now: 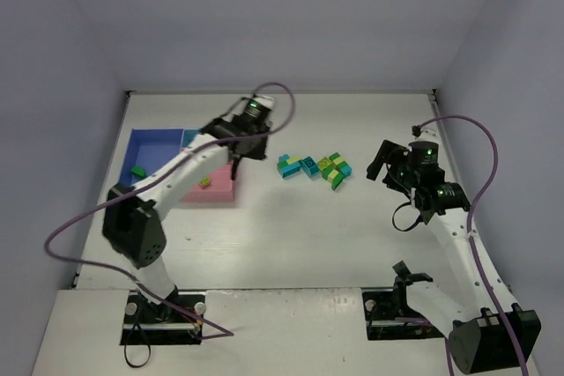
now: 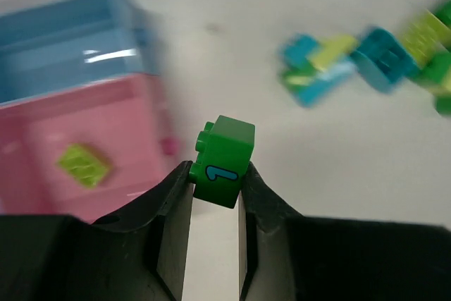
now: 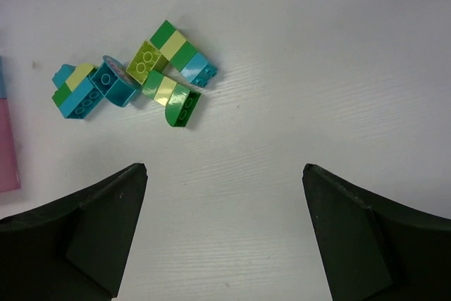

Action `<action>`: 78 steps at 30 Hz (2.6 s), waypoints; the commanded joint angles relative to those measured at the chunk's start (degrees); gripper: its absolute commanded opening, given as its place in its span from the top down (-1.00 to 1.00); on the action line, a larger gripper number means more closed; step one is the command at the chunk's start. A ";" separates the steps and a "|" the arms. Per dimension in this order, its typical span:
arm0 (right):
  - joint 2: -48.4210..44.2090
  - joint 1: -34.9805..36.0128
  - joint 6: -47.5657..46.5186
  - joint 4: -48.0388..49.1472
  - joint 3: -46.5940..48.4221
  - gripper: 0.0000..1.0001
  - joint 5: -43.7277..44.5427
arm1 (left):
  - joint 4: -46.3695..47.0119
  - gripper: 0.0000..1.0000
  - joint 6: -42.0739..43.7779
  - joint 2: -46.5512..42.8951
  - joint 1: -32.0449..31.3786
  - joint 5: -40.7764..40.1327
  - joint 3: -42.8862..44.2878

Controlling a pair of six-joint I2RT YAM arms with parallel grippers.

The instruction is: Sort the legos into containers by color

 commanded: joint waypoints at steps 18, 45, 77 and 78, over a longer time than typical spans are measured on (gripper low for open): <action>1.97 1.61 -0.83 5.49 1.56 -0.84 -3.21 | -4.45 -0.02 -2.03 4.32 45.38 2.21 1.20; 2.76 1.96 0.66 5.41 1.04 -0.86 -2.68 | -3.75 -0.40 -34.53 16.26 -3.31 3.97 19.54; -0.31 2.05 0.14 5.23 -2.48 -0.88 -3.47 | 1.70 0.14 -41.05 33.51 -4.36 1.43 28.36; -0.23 2.05 0.14 5.14 -2.65 -0.88 -3.39 | 1.88 0.20 -40.70 33.33 -4.28 1.34 28.10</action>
